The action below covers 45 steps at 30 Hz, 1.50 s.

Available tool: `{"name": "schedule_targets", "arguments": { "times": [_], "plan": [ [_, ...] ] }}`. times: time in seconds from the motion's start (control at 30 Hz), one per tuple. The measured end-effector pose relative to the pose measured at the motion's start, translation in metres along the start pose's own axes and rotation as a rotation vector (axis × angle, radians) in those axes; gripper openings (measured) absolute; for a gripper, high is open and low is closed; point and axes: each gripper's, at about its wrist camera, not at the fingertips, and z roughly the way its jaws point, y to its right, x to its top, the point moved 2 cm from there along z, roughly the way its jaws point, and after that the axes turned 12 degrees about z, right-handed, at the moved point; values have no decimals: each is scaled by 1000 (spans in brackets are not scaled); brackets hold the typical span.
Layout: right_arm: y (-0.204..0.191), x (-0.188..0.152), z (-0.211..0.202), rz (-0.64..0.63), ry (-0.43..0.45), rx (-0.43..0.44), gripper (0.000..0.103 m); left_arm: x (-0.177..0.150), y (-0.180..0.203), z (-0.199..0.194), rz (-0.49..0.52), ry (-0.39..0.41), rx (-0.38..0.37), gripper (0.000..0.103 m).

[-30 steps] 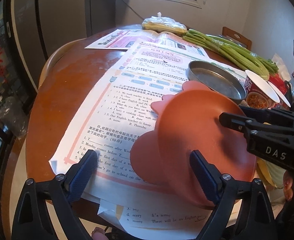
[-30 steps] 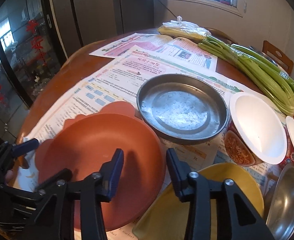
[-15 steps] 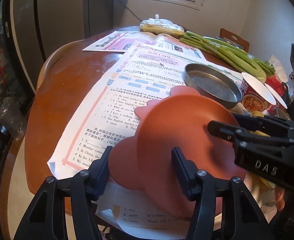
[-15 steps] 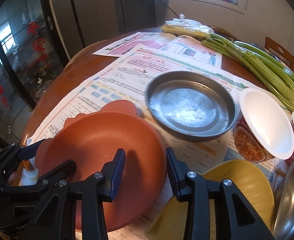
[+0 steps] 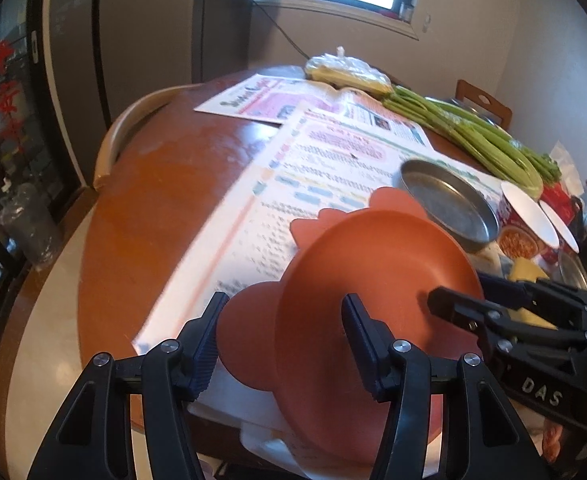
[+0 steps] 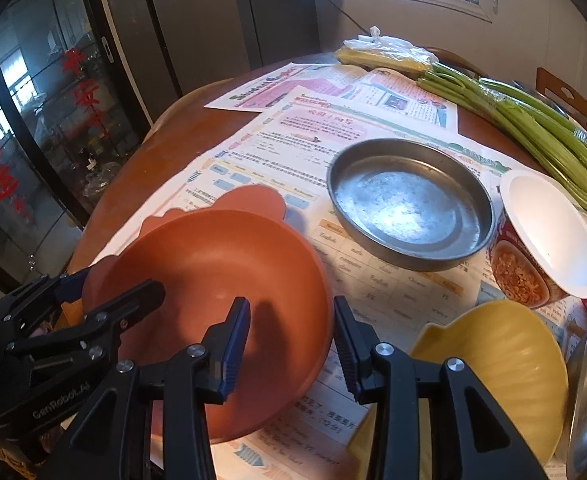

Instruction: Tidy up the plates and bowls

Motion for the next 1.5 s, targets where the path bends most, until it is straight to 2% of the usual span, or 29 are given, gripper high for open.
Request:
{"name": "schedule_targets", "arguments": {
  "times": [0.37,0.53,0.73,0.93,1.5],
  "plan": [
    [-28,35,4,11,30,56,42,39,-43,10,-74,52,59,59],
    [-33,50,12,51,36,90,42,56,-52,20,-69,56,82,59],
    [-28,58,28,102,32,83,42,71,-55,37,-44,46,86,59],
    [-21,60,43,143,8,75,42,75,-54,51,-38,24,74,59],
    [-23,62,54,145,13,38,42,71,-61,77,-54,-38,48,60]
  ]
}}
